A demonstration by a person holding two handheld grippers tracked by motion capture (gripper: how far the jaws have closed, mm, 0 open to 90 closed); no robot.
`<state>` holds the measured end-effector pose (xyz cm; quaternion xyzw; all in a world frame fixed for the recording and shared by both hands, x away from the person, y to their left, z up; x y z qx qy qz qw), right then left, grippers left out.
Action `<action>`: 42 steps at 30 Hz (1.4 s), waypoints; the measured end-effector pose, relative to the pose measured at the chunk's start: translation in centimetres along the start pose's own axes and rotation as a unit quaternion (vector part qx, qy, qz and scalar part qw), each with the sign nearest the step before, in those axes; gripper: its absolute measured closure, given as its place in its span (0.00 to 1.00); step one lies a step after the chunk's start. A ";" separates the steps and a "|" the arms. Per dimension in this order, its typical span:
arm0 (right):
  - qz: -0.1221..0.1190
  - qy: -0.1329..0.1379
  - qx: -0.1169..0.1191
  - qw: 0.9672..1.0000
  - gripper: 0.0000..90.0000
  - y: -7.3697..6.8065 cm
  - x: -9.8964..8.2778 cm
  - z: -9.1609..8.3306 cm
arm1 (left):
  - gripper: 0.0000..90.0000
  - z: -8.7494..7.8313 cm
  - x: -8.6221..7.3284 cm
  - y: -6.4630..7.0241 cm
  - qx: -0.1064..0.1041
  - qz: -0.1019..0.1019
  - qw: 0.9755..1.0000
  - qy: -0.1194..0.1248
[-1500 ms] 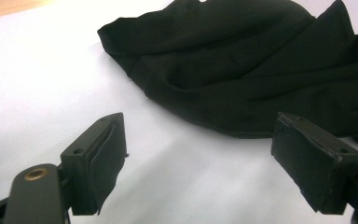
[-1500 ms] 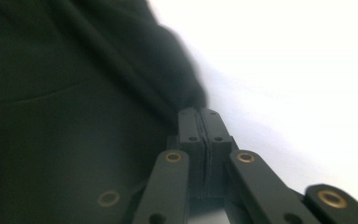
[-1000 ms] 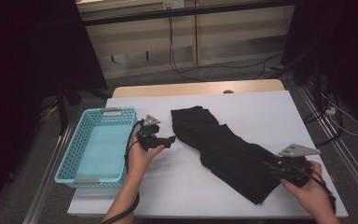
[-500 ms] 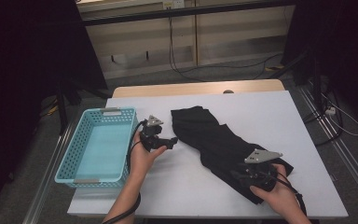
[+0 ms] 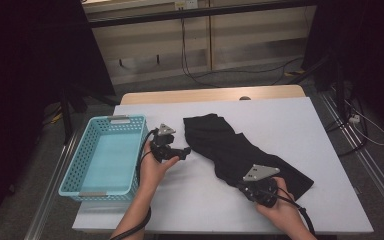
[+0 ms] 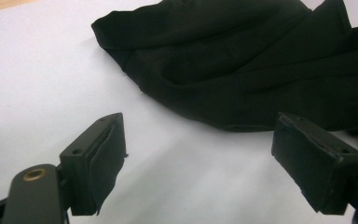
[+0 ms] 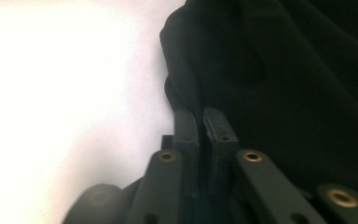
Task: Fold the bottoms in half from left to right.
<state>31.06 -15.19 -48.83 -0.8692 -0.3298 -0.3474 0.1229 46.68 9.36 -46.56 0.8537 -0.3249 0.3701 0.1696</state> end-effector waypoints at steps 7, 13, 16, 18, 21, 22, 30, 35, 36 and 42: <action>0.009 0.008 0.034 0.999 0.62 -0.6 0.4 -0.6 | 0.20 0.0 0.0 -0.1 -0.009 0.001 1.000 -0.001; 0.064 0.030 -0.016 0.997 0.50 3.6 -0.6 -3.3 | 0.20 0.0 0.0 0.0 -0.003 -0.003 1.000 0.000; 0.089 0.029 -0.062 0.994 0.49 6.3 -1.8 -4.6 | 0.20 0.0 0.0 0.1 -0.013 -0.002 1.000 -0.003; 0.101 0.022 -0.093 0.990 0.49 8.0 -2.7 -5.1 | 0.19 0.0 0.1 0.1 -0.012 -0.002 1.000 -0.001; 0.127 0.015 -0.119 0.985 0.49 9.9 -3.9 -5.7 | 0.19 0.1 0.2 0.2 -0.013 -0.001 1.000 -0.001; 0.133 0.010 -0.128 0.983 0.48 10.4 -4.2 -5.8 | 0.19 0.1 0.2 0.1 -0.012 0.003 1.000 -0.003; 0.173 -0.012 -0.121 0.977 0.60 11.8 -5.9 -5.7 | 0.19 0.3 0.3 0.3 -0.013 0.003 1.000 -0.001; 0.182 -0.012 -0.091 0.979 0.69 11.8 -6.1 -5.7 | 0.19 0.3 0.3 0.3 -0.015 0.006 1.000 -0.005; 0.188 -0.009 -0.081 0.979 0.68 11.9 -6.1 -5.7 | 0.19 0.3 0.3 0.3 -0.016 0.005 1.000 -0.005; 0.205 0.004 -0.089 0.975 0.73 12.6 -6.5 -6.6 | 0.19 0.3 0.4 0.3 -0.017 -0.001 1.000 0.000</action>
Point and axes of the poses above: each handheld gripper's, and its own axes: z roughly forward along the jaws, x roughly out of its top, y roughly to its right, the point moved 5 cm from there along z, roughly forward along the jaws, and after that the axes turned 2 degrees about -y, right-handed, at the moved point
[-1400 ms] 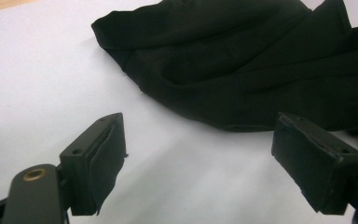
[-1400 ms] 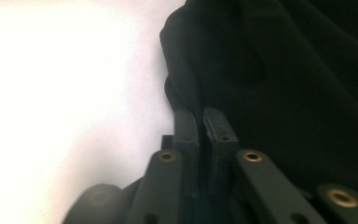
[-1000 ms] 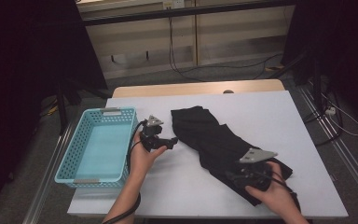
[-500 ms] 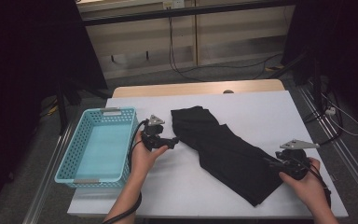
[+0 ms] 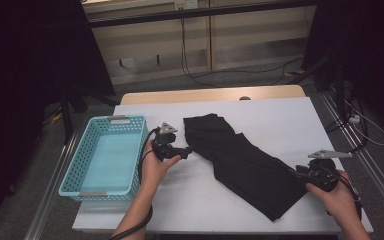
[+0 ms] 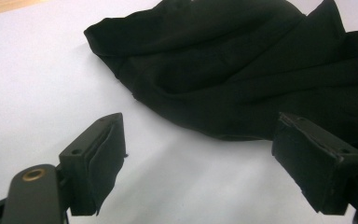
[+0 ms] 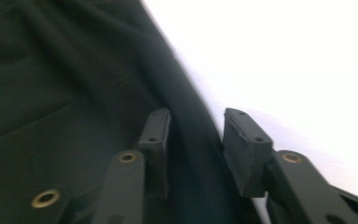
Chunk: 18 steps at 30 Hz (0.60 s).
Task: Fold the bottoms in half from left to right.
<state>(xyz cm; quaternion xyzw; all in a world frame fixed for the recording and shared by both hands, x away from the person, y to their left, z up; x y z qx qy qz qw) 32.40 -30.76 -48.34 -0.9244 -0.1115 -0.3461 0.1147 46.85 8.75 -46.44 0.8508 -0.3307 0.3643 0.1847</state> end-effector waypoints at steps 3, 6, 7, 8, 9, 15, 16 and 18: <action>-0.009 -0.006 -0.020 1.000 0.79 0.0 -0.3 0.2 | 0.19 0.1 -0.1 0.0 0.002 0.004 1.000 -0.002; -0.019 -0.006 -0.020 1.000 0.90 -0.5 -0.3 0.3 | 0.19 0.2 -0.1 0.0 0.004 0.004 1.000 -0.001; -0.021 -0.005 -0.020 1.000 0.95 -0.6 -0.4 0.4 | 0.19 0.1 -0.1 0.0 0.003 0.004 1.000 -0.002; -0.022 -0.005 -0.017 1.000 0.96 -0.7 -0.4 0.4 | 0.19 0.1 -0.1 0.0 0.002 0.004 1.000 -0.002; -0.023 -0.005 -0.016 1.000 0.97 -0.7 -0.4 0.4 | 0.19 0.1 0.0 0.0 0.001 0.003 1.000 -0.002; -0.011 0.003 -0.022 1.000 0.99 0.5 -0.2 -0.4 | 0.19 0.0 0.0 0.0 -0.001 -0.001 1.000 0.001; -0.006 0.005 -0.025 1.000 0.99 0.9 -0.2 -0.7 | 0.19 0.0 0.0 -0.1 0.001 -0.002 1.000 0.002; -0.007 0.004 -0.041 0.999 0.99 1.7 -0.3 -1.0 | 0.19 0.0 0.0 -0.1 0.000 -0.002 1.000 0.000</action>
Point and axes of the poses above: each handheld gripper's, and its own axes: z roughly forward along the jaws, x roughly out of its top, y roughly to its right, the point moved 5 cm from there along z, roughly forward along the jaws, and after that the axes turned 2 degrees about -y, right-handed, at the moved point
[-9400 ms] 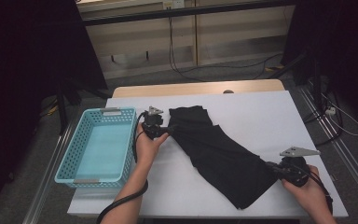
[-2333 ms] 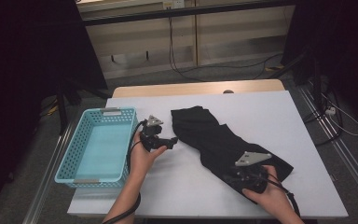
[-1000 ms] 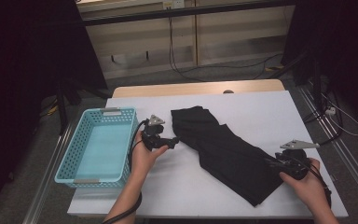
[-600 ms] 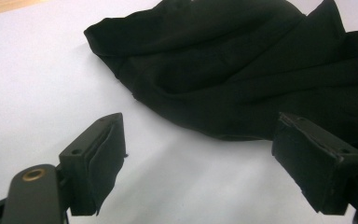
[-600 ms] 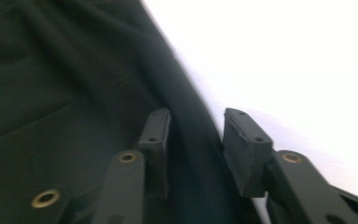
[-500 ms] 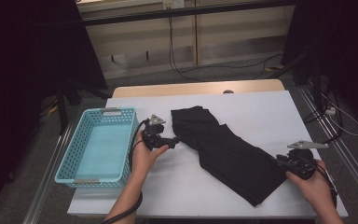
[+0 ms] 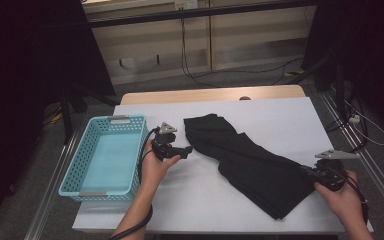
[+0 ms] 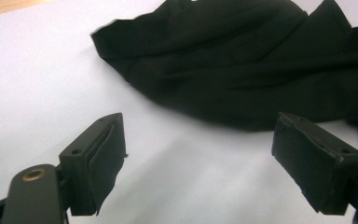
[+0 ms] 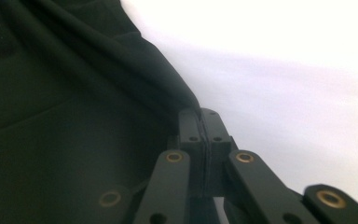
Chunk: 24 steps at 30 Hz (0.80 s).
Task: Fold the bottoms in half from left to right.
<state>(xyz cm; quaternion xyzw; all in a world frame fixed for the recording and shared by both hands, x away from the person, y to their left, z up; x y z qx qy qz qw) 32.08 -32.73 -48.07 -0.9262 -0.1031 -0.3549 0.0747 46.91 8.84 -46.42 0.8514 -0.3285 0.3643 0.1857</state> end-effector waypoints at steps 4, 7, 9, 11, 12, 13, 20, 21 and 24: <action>0.010 0.002 -0.009 1.000 0.94 0.7 -0.2 0.1 | 0.19 0.0 0.1 0.0 0.003 0.003 1.000 0.003; -0.012 0.012 -0.019 1.000 0.73 -0.1 0.3 0.1 | 0.19 -0.1 0.1 -0.1 0.002 0.003 1.000 0.001; -0.022 0.022 -0.012 0.999 0.68 -1.2 0.9 0.0 | 0.19 0.0 0.1 0.0 0.003 0.003 1.000 0.002; -0.036 0.027 -0.002 0.999 0.63 -2.5 1.4 0.1 | 0.19 0.0 0.1 0.0 0.002 0.002 1.000 0.001; -0.044 0.029 0.005 0.999 0.62 -3.3 1.6 0.2 | 0.19 0.0 0.1 0.0 0.002 0.002 1.000 0.002; -0.050 0.030 0.017 0.998 0.60 -4.1 1.8 0.3 | 0.19 0.0 0.1 0.1 0.000 0.000 1.000 0.002; -0.105 0.031 0.071 0.992 0.46 -9.7 2.9 1.5 | 0.19 -0.4 -0.1 0.0 -0.002 -0.002 1.000 0.002; -0.108 0.029 0.077 0.991 0.43 -10.3 3.0 1.8 | 0.19 -0.5 -0.2 -0.1 -0.003 -0.001 1.000 0.000; -0.126 0.028 0.090 0.988 0.37 -12.1 3.2 2.5 | 0.18 -0.7 -0.5 -0.1 -0.003 -0.003 1.000 -0.004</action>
Point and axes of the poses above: each handheld gripper's, and its own axes: z roughly forward along the jaws, x roughly out of its top, y roughly to its right, the point moved 5 cm from there along z, roughly forward along the jaws, and after that the axes turned 2 degrees about -y, right-handed, at the moved point
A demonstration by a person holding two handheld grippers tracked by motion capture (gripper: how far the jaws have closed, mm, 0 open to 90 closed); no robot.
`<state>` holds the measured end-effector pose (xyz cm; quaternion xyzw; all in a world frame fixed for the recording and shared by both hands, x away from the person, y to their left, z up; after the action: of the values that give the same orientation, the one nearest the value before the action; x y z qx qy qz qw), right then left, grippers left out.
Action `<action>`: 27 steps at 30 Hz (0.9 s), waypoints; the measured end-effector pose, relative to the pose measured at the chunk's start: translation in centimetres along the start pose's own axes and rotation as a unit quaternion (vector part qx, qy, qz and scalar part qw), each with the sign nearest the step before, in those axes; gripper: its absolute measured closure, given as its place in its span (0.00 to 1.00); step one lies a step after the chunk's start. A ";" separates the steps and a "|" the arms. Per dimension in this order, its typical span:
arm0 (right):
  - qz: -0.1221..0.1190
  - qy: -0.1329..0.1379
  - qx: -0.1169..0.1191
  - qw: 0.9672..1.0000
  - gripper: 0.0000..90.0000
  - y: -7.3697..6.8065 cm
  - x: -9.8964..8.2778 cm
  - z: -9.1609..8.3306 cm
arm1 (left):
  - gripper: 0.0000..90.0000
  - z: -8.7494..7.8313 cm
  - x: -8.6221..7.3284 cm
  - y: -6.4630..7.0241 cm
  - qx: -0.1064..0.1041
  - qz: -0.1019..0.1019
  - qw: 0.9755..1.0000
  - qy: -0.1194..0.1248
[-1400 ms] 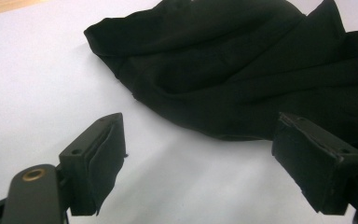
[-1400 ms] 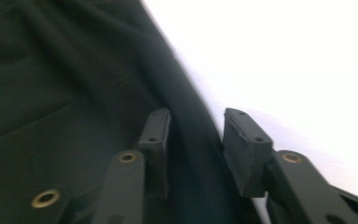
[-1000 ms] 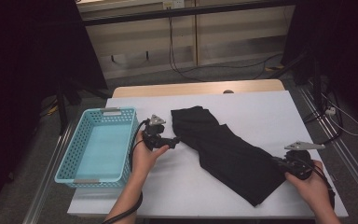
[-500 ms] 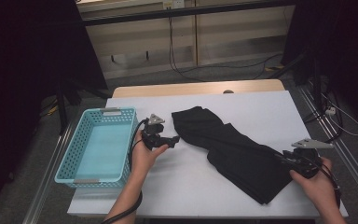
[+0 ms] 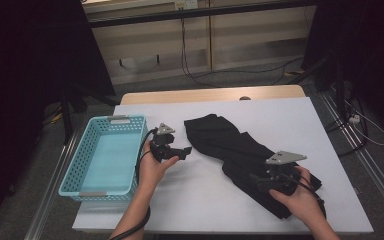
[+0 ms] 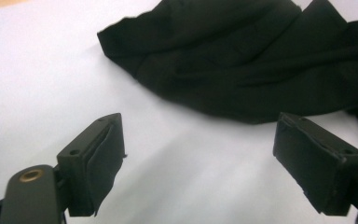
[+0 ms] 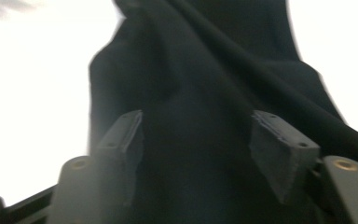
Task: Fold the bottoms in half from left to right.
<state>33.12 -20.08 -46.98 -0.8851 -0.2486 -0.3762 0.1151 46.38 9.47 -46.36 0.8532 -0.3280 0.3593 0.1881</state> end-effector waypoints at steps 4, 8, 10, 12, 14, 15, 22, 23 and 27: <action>-0.009 -0.003 0.011 1.000 0.35 -1.3 0.7 1.2 | 0.17 -0.1 -0.5 0.0 -0.001 0.000 1.000 -0.008; -0.018 0.006 0.018 1.000 0.35 -2.2 1.5 1.8 | 0.15 -0.4 -0.9 -0.1 0.000 -0.002 1.000 -0.010; -0.025 0.009 0.024 0.999 0.39 -2.7 1.8 2.0 | 0.15 -0.5 -1.1 0.0 -0.005 -0.005 1.000 -0.013; -0.033 0.009 0.028 0.999 0.46 -3.1 2.1 2.2 | 0.13 -0.6 -1.1 0.2 -0.004 -0.004 1.000 -0.009; -0.039 0.005 0.025 0.999 0.53 -3.4 2.4 2.4 | 0.13 -0.7 -1.1 0.2 -0.004 -0.005 1.000 -0.008; -0.035 0.006 0.025 0.999 0.55 -3.5 2.5 2.5 | 0.13 -0.8 -1.1 0.2 -0.003 -0.004 1.000 -0.007; -0.059 0.004 0.038 0.998 0.65 -4.8 3.3 3.2 | 0.13 -1.0 -1.3 0.3 -0.003 -0.004 1.000 -0.009; -0.062 0.003 0.039 0.997 0.65 -5.0 3.4 3.3 | 0.13 -1.0 -1.3 0.4 -0.003 -0.003 1.000 -0.009; -0.075 0.000 0.043 0.996 0.65 -5.8 3.7 4.1 | 0.13 -1.0 -1.2 0.5 -0.002 -0.003 1.000 -0.006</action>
<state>34.78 -12.22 -47.01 -0.8583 -0.3301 -0.3727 0.1242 44.96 10.20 -46.51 0.8560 -0.3269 0.3530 0.1891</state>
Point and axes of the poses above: each handheld gripper's, and its own axes: z roughly forward along the jaws, x roughly out of its top, y roughly to its right, the point moved 5 cm from there along z, roughly forward along the jaws, and after that the axes turned 2 degrees about -y, right-handed, at the moved point
